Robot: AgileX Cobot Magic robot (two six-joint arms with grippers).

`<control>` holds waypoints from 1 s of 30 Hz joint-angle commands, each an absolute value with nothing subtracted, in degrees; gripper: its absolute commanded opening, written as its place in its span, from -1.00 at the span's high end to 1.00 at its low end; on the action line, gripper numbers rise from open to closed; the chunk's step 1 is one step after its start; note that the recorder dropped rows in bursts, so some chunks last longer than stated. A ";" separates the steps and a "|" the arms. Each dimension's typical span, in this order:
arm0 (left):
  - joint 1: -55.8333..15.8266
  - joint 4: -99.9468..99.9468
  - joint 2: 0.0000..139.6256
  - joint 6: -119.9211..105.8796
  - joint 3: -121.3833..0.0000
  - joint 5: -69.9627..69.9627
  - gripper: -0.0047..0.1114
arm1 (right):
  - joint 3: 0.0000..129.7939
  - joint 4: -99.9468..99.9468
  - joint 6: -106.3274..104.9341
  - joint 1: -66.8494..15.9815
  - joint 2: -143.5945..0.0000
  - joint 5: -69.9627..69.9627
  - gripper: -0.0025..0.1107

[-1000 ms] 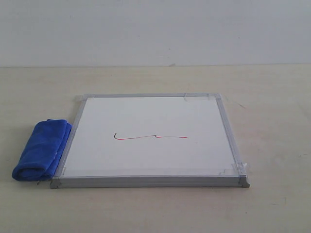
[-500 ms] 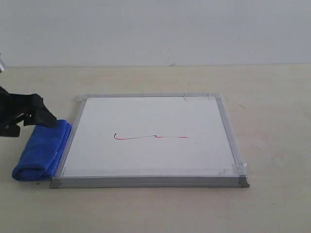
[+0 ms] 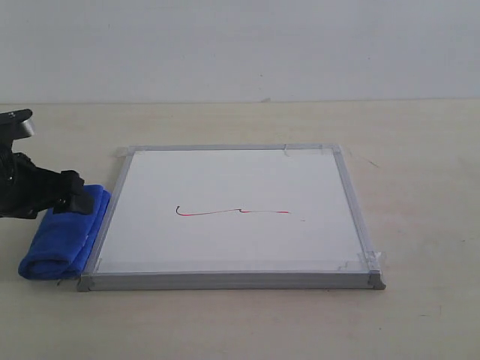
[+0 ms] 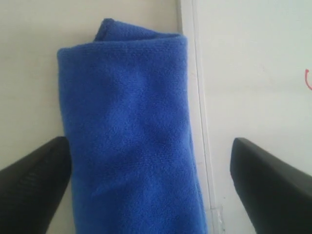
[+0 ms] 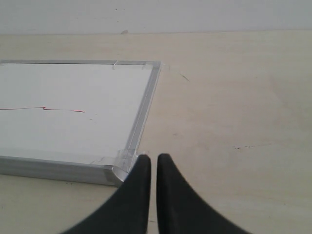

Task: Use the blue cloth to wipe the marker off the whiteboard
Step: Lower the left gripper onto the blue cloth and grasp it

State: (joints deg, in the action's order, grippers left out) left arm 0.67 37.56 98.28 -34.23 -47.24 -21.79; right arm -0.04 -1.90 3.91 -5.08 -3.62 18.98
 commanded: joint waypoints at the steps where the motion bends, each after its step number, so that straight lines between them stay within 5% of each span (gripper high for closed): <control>1: -0.75 37.46 98.55 -35.65 -47.69 -19.66 -0.51 | 0.00 -1.70 3.98 -5.18 -3.55 18.44 0.93; 26: -0.75 37.43 108.06 -36.03 -47.59 -17.91 -0.50 | 0.00 -1.70 3.98 -5.18 -3.55 18.44 0.93; 30: -0.75 37.43 108.06 -36.04 -47.59 -17.91 -0.19 | 0.00 -1.70 3.98 -5.18 -3.55 18.44 0.93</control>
